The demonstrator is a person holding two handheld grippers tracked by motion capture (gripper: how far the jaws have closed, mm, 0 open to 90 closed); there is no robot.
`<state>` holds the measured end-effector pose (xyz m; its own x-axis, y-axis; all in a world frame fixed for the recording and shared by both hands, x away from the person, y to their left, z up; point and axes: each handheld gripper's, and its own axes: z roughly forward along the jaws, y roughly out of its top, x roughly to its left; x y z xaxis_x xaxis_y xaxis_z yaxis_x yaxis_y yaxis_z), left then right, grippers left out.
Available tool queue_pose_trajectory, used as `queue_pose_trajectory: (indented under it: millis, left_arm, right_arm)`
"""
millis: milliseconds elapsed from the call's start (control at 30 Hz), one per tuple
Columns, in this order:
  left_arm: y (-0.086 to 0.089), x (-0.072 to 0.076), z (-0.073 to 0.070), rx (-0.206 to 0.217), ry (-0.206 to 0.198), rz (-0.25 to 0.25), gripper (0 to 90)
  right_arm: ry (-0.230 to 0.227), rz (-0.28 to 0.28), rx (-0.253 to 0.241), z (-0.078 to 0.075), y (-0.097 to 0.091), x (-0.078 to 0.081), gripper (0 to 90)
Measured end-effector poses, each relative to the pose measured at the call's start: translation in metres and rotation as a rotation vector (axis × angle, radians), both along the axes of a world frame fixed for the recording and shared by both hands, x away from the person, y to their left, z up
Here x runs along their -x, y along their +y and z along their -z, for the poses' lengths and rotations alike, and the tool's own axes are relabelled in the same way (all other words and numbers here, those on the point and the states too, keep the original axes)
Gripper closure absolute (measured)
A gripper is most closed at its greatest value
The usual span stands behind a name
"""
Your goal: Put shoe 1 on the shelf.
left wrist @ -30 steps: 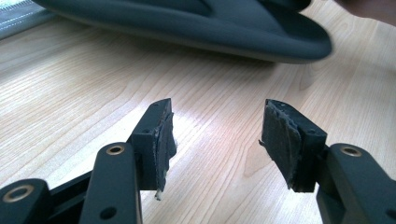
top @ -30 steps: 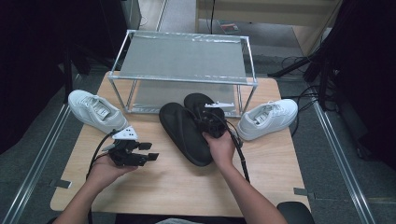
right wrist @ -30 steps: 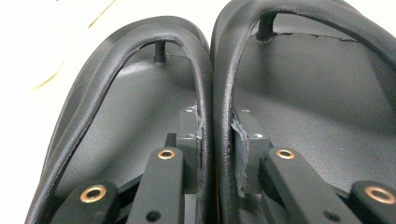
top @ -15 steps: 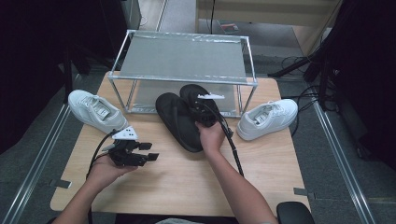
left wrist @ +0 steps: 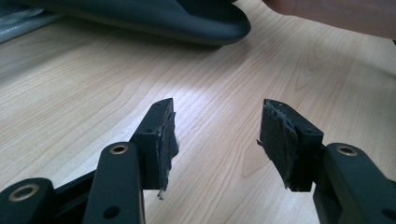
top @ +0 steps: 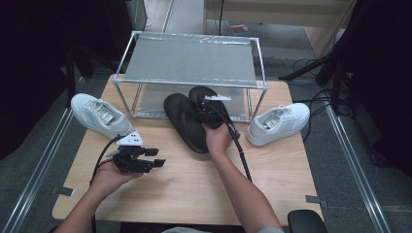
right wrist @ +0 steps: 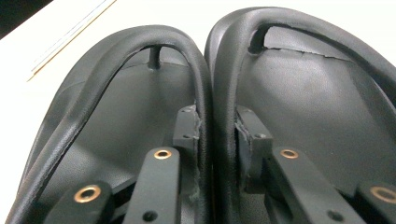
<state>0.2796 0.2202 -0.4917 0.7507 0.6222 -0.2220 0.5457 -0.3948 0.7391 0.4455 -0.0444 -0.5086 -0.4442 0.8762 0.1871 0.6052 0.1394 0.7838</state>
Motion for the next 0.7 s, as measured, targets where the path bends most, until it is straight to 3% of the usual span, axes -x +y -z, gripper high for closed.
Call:
queue_pose_trajectory:
  millis: [100,267,333,467,533,700]
  left_arm:
    - [0.000,0.000,0.001,-0.003,0.006,0.000,45.3]
    - [0.000,0.000,0.000,-0.001,-0.005,0.002,46.3]
    - [0.000,0.001,-0.001,0.010,-0.011,0.000,47.0]
    - [0.002,-0.004,-0.002,0.008,0.046,-0.010,48.2]
    - [0.002,-0.005,-0.002,0.005,0.052,-0.010,48.5]
    - [0.000,-0.009,-0.003,0.002,0.054,-0.002,48.5]
  right_arm:
    - [-0.009,-0.027,0.002,-0.001,0.000,0.001,60.2]
    - [-0.011,-0.033,-0.003,-0.005,-0.003,0.002,54.9]
    - [-0.011,-0.038,0.005,-0.006,-0.005,0.003,54.3]
    - [-0.003,-0.066,0.018,-0.010,-0.010,0.014,53.5]
    - [-0.020,-0.065,0.024,-0.012,-0.013,0.019,53.2]
    - [-0.006,-0.105,0.028,-0.018,-0.019,0.029,51.7]
